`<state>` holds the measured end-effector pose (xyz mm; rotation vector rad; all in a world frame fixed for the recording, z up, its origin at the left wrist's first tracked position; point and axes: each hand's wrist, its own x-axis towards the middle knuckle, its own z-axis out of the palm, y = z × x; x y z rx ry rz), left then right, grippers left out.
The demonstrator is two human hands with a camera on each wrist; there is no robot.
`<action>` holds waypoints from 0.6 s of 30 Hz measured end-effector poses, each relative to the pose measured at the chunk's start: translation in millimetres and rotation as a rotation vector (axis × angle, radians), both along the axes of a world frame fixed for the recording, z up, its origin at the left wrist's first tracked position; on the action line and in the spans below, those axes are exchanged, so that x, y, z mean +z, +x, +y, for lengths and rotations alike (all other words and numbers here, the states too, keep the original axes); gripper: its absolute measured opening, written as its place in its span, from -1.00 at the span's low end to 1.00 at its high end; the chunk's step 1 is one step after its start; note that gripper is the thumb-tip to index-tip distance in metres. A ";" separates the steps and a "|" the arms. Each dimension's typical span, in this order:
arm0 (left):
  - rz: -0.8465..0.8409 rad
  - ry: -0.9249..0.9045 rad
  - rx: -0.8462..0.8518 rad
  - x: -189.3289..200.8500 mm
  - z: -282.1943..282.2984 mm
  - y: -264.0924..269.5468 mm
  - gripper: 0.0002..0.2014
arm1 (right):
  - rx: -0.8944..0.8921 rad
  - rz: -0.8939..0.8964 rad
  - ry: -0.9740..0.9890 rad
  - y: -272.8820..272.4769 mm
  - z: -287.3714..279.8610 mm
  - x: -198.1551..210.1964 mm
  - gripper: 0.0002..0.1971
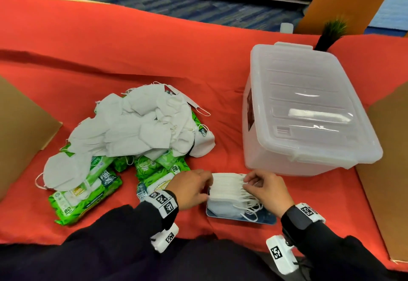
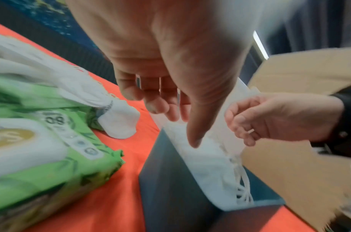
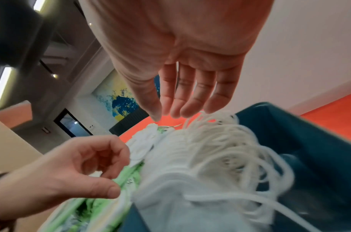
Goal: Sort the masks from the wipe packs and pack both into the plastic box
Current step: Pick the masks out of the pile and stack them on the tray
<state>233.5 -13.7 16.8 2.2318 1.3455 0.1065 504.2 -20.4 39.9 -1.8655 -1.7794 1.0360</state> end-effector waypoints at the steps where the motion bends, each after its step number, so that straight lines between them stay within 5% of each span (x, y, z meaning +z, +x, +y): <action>1: -0.060 -0.034 0.057 4.4 3.6 -15.0 -0.69 | 0.000 0.061 0.000 -12.4 3.7 5.8 -0.85; 5: -0.137 -0.041 0.242 17.8 20.8 -85.6 -0.79 | 0.036 0.307 -0.064 -66.9 22.2 27.6 -0.88; 9: -0.105 -0.025 0.431 18.3 36.0 -171.3 -0.78 | 0.092 0.339 -0.060 -134.4 59.2 21.2 -0.87; 13: 0.094 0.033 0.495 7.1 45.4 -244.6 -0.43 | 0.247 0.125 0.022 -213.0 100.3 -2.4 -0.75; 18: 0.298 -0.056 0.524 -17.1 41.7 -307.8 0.09 | 0.533 -0.134 0.101 -284.0 135.1 -35.6 -0.35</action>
